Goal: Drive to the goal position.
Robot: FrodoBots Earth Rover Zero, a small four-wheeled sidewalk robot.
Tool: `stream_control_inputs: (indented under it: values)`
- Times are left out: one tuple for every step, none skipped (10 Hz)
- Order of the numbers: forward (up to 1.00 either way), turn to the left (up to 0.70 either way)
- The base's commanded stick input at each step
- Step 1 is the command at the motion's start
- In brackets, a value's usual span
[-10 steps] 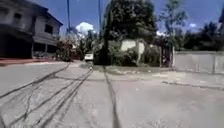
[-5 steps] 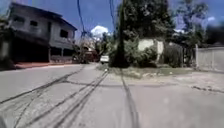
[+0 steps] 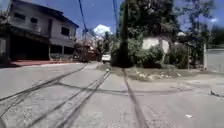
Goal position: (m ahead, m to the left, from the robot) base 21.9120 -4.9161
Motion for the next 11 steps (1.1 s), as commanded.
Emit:
stream_control_inputs:
  values:
    - [1.0,0.27]
    - [1.0,0.4]
    - [1.0,0.4]
    - [1.0,0.4]
    - [1.0,0.4]
    - [1.0,0.4]
    - [1.0,0.4]
    - [1.0,0.4]
    - [1.0,0.4]
    - [1.0,0.27]
    - [1.0,0.16]
